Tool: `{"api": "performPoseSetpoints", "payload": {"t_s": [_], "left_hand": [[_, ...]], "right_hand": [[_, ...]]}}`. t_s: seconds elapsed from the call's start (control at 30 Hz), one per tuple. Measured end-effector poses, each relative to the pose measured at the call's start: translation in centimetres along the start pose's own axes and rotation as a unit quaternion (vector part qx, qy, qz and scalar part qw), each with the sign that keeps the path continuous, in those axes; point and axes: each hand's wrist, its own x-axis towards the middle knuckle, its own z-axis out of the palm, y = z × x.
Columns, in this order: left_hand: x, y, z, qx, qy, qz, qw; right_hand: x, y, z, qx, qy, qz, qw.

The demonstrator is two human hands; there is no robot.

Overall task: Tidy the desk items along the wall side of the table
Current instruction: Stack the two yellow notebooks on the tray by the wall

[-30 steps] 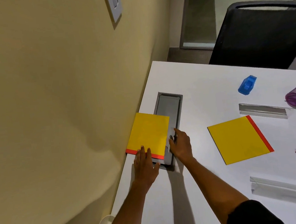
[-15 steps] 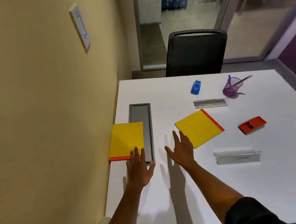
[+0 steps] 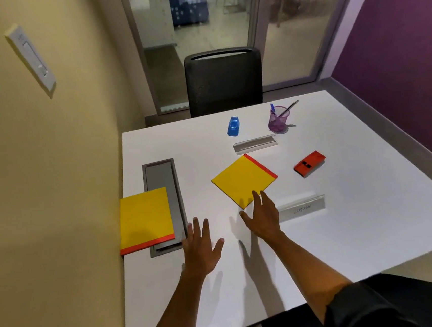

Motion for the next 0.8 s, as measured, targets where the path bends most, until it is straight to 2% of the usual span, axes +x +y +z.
{"api": "performPoseSetpoints", "payload": {"t_s": [0.57,0.8], "left_hand": [[13.2,6.0,2.4,0.037,-0.132,0.039,0.99],[17.2,7.7,3.7,0.046,-0.13,0.056,0.989]], "right_hand": [[16.6,5.9,0.5,0.066,-0.023,0.069,0.995],[21.5,7.9,0.8,0.031,-0.055,0.056,0.996]]}}
